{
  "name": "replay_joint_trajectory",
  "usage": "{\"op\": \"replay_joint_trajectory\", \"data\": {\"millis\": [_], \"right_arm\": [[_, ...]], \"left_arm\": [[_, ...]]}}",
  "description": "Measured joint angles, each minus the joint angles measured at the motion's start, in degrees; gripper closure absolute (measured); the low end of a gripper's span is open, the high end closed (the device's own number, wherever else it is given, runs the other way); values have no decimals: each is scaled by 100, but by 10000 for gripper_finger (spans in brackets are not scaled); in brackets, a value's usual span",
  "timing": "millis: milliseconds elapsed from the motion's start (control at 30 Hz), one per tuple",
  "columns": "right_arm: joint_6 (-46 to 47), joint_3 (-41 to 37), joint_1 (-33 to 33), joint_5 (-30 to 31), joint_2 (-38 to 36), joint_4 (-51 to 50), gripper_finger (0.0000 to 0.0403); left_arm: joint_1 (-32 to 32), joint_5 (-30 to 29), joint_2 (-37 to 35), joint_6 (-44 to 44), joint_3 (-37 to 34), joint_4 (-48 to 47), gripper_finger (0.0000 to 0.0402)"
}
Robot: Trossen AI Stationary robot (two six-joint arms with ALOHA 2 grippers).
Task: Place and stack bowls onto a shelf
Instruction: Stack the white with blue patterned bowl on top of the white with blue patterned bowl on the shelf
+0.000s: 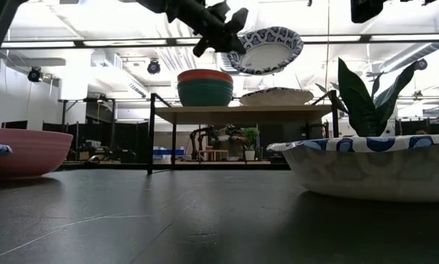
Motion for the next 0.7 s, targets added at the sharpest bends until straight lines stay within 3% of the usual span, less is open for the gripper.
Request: {"op": "replay_joint_trajectory", "data": {"millis": [467,700], "right_arm": [[-26,3,0,-110,8,66,335],[-25,3,0,-130,10,65,335]], "left_arm": [[52,11,276,-251,42,371,400],[55,12,317,-262,42,457,363]]}}
